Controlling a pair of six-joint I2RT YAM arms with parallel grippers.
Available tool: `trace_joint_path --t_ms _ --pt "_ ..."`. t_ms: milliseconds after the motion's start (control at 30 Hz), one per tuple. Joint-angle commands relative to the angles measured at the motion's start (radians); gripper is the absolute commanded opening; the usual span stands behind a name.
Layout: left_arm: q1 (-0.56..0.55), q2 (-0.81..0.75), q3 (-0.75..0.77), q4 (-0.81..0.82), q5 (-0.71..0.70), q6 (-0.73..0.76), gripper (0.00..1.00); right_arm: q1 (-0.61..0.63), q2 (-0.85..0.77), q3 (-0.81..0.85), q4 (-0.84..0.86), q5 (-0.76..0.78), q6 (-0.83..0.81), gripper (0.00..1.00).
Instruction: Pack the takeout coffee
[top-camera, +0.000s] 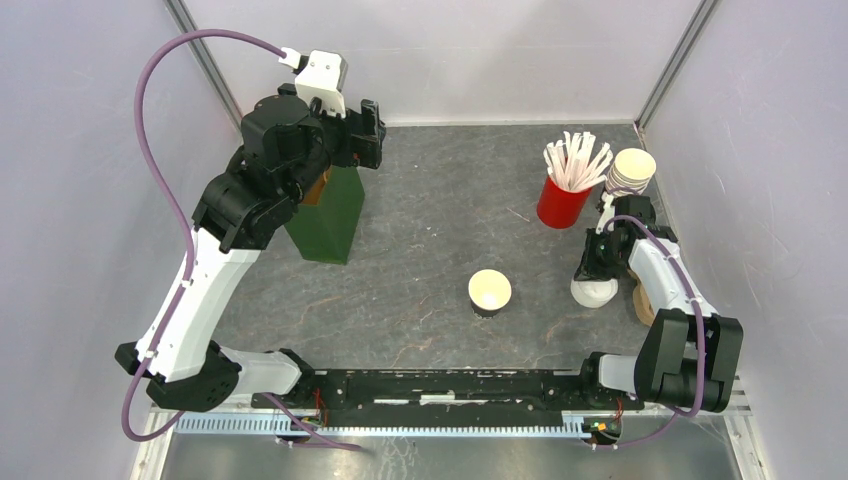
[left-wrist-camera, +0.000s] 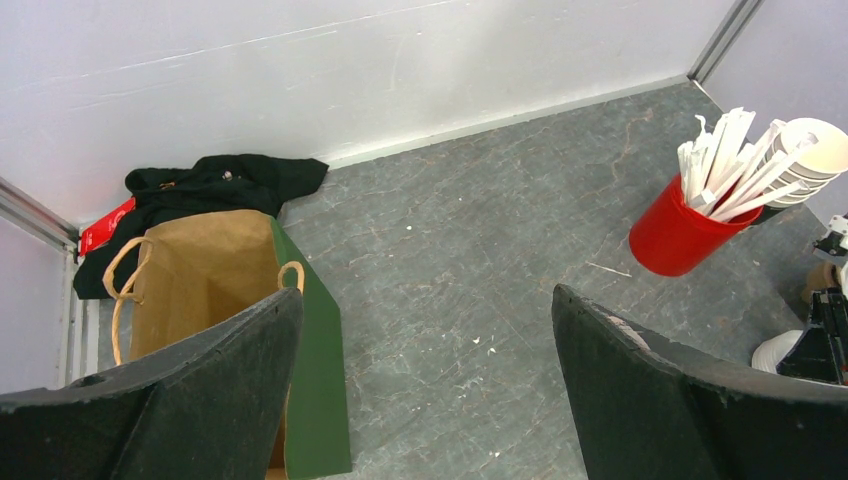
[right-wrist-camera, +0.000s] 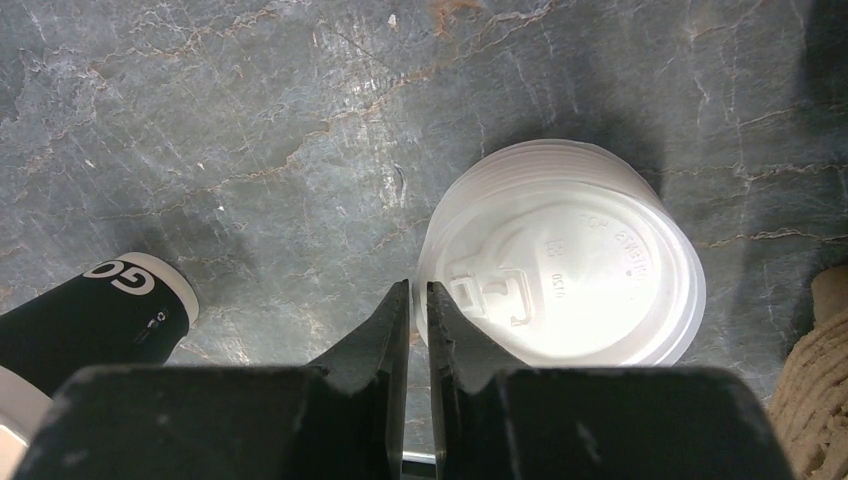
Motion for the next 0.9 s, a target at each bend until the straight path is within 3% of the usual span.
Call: trace_joint_path --t_ms 0,367,867 --pt "0.003 -0.009 0.001 0.046 0.010 0.019 1.00 -0.005 -0.002 0.007 0.027 -0.009 -0.019 0.15" --pt "0.003 -0.010 -0.003 0.046 0.017 0.016 1.00 -0.004 -0.030 0.019 0.007 0.009 -0.019 0.02" --pt "0.003 -0.029 -0.026 0.052 0.041 0.008 1.00 -0.005 -0.062 0.055 -0.032 0.033 -0.032 0.00"
